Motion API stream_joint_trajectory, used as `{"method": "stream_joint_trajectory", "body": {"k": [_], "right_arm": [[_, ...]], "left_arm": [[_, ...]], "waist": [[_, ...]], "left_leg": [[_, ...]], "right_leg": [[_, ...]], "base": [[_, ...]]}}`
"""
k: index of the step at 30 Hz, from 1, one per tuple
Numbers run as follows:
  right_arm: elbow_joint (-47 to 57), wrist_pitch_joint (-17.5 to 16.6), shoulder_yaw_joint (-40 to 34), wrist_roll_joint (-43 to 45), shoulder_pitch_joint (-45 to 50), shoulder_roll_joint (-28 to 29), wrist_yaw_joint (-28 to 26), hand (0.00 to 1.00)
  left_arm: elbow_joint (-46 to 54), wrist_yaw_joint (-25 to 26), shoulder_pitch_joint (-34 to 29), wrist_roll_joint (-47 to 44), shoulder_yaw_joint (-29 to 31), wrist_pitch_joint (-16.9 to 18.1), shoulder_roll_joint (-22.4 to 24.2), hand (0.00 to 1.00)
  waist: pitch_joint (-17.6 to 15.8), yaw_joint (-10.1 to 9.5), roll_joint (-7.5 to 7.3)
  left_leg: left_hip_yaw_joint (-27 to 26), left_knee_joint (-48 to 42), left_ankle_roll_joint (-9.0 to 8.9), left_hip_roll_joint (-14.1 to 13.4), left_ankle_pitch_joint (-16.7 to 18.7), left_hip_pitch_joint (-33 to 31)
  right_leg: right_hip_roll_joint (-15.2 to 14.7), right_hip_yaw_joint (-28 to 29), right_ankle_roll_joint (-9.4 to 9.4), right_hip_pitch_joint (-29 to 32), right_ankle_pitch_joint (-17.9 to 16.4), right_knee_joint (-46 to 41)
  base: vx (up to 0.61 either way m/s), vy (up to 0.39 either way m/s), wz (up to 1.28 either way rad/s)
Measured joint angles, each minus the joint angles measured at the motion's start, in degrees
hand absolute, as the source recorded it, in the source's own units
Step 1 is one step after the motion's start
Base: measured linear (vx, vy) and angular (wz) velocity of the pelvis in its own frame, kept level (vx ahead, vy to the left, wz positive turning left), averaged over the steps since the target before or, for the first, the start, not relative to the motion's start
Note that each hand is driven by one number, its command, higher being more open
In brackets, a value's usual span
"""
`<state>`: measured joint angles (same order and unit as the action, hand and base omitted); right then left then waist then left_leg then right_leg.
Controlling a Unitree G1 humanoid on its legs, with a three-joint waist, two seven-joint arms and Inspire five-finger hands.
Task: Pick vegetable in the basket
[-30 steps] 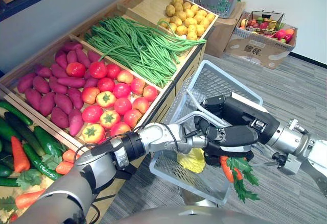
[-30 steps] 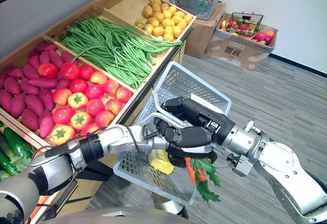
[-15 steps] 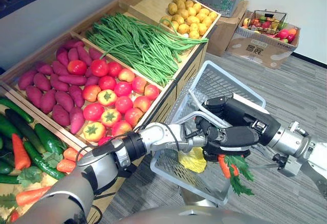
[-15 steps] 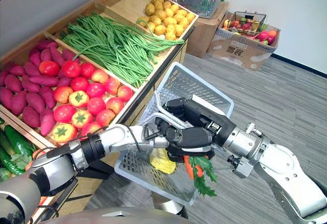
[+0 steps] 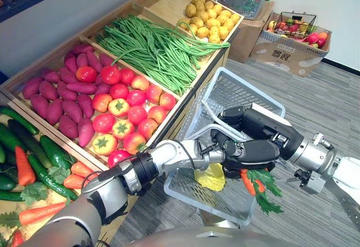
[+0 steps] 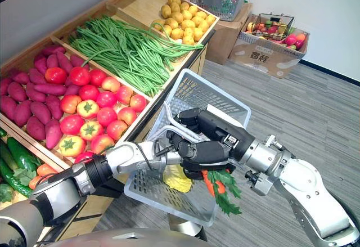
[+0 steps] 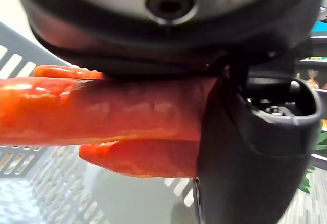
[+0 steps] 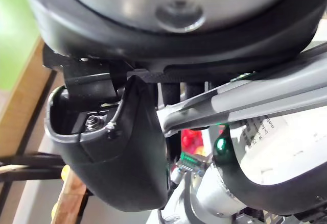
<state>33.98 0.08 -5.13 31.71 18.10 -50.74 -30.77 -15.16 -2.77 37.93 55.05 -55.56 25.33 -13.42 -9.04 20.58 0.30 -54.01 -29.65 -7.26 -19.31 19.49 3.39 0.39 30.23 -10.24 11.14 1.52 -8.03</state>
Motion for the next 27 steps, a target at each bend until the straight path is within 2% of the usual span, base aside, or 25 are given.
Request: {"method": "stream_joint_trajectory", "body": {"k": [10,22,27], "right_arm": [[0.0,0.6,-1.0,-2.1,0.0,4.5,-1.4,0.0],[0.6,0.9,-2.7,-4.6,0.0,10.3,-3.1,0.0],[0.7,1.7,-3.4,-4.6,0.0,10.8,-3.9,0.0]], "left_arm": [[0.5,0.0,-1.1,4.1,2.2,-0.2,-0.1,0.0],[2.2,-0.7,-2.7,4.2,4.8,-1.4,-0.8,0.0],[2.2,-1.4,-3.0,6.4,5.7,-2.0,-0.3,0.0]], "waist": [[0.0,-0.01,-0.03],[0.1,0.07,-0.13],[0.1,0.0,-0.13]], "left_leg": [[0.2,-0.2,0.0,-0.2,0.0,0.0],[0.2,-0.4,0.0,-0.5,0.0,0.1],[0.3,-0.5,0.02,-0.5,0.0,0.1]], "right_leg": [[0.1,-0.1,0.0,-0.1,0.0,0.0],[0.3,0.0,0.0,-0.2,0.0,0.0],[0.3,-0.1,0.0,-0.3,0.0,0.0]], "base": [[0.0,0.0,0.0],[0.0,0.0,0.0],[0.0,0.0,0.0]]}}
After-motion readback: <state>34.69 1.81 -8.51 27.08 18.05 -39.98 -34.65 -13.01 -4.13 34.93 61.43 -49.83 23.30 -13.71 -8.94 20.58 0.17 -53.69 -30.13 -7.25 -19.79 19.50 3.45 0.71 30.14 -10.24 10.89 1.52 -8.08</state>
